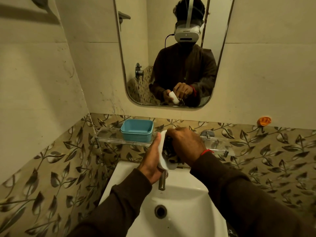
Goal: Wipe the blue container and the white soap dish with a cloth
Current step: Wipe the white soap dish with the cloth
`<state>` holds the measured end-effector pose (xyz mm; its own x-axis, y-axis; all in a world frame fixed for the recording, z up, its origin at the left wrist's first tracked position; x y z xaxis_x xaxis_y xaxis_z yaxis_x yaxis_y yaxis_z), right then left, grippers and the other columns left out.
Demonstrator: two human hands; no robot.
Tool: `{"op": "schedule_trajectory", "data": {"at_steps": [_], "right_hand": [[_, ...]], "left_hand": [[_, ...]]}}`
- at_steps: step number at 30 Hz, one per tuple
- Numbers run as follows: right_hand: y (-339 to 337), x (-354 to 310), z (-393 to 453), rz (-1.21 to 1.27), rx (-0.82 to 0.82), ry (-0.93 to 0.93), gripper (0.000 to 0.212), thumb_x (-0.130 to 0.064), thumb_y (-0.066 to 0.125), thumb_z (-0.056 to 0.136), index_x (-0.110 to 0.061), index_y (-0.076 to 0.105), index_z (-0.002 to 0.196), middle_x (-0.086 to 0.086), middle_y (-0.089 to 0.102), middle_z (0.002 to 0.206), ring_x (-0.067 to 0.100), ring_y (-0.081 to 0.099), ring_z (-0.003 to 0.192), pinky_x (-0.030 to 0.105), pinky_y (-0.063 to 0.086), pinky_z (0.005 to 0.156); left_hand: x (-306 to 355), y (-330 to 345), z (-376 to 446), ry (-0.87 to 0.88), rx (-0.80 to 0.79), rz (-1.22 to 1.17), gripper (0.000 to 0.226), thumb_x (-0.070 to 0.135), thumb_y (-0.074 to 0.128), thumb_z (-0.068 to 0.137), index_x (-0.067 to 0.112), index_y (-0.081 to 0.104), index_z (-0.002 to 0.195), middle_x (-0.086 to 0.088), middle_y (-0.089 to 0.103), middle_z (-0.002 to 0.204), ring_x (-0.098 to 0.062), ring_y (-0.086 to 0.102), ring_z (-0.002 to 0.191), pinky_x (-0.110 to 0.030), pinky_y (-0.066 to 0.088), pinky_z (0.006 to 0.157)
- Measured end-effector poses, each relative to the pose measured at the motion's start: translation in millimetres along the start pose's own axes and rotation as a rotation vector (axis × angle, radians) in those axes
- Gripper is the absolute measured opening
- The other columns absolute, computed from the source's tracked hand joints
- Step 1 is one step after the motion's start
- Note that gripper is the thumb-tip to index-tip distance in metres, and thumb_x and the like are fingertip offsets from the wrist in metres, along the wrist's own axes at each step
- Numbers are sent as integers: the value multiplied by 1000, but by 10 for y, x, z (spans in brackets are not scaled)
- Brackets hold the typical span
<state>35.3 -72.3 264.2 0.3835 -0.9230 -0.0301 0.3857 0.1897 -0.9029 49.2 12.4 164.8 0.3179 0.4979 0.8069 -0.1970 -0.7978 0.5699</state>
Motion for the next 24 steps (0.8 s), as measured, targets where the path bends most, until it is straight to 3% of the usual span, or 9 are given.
{"op": "schedule_trajectory", "data": {"at_steps": [6,7,9,10,12,14,17,21,24], "right_hand": [[301,-110,-175,225,-492,-109,27,-16,60,91,-17,61,117,10,66,113,25,65,102,38,56,88],[301,-97,-175,212,-470,-106,26,-17,60,91,-18,62,117,10,66,112,25,65,101,39,56,87],[171,-13,-93,101,-237,-83,27,-20,60,91,-17,61,118,11,68,108,27,67,97,37,57,82],[89,26,-61,17,-98,-84,30,-21,63,89,-16,60,119,11,68,104,28,67,93,36,57,77],[20,59,-35,-102,26,-73,42,-24,72,82,-14,58,120,11,69,96,30,66,86,36,55,67],[117,51,-36,-76,-42,-94,48,-25,77,77,-17,54,118,9,68,96,28,66,85,35,54,65],[274,66,-66,94,-271,-135,32,-24,64,87,-21,54,117,7,66,103,24,66,91,32,55,73],[112,105,-58,-89,1,-86,49,-36,72,80,-21,49,121,8,68,95,28,65,86,35,52,69],[147,29,-41,-178,-32,-35,68,-35,81,71,-18,38,121,8,66,97,30,62,92,42,51,80]], "left_hand": [[15,-62,-43,-5,10,23,57,66,46,87,29,60,128,-17,70,126,-35,66,118,-53,55,98],[11,-57,-46,-4,7,35,60,66,45,86,29,59,130,-17,68,128,-35,64,119,-54,53,100],[2,-29,-30,-7,-22,43,58,64,39,94,28,57,136,-16,67,132,-35,64,121,-57,52,101],[10,-10,-28,-12,-34,30,54,62,37,97,29,59,134,-16,69,129,-34,66,118,-56,56,96],[82,31,-16,-9,-45,6,48,60,38,99,30,64,127,-14,73,122,-32,72,109,-50,62,81],[112,38,1,-19,-49,23,48,60,38,100,30,63,128,-15,73,122,-32,72,109,-50,62,81],[-13,-11,-16,-39,-52,40,48,61,34,100,34,65,123,-11,74,120,-30,70,112,-49,59,91],[-38,24,11,-23,-65,3,48,62,35,99,32,66,121,-10,75,119,-29,71,112,-50,61,87],[34,21,76,16,-35,25,45,61,40,99,31,64,123,-11,75,119,-30,70,112,-50,61,83]]}}
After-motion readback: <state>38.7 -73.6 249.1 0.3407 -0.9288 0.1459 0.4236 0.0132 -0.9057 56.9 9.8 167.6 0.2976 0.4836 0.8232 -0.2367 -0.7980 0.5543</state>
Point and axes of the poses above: each hand's wrist, its own z-axis towards the middle knuckle, its own y-axis out of the palm, x = y × z, the point moved 6 cm from there along z, towards the middle knuckle
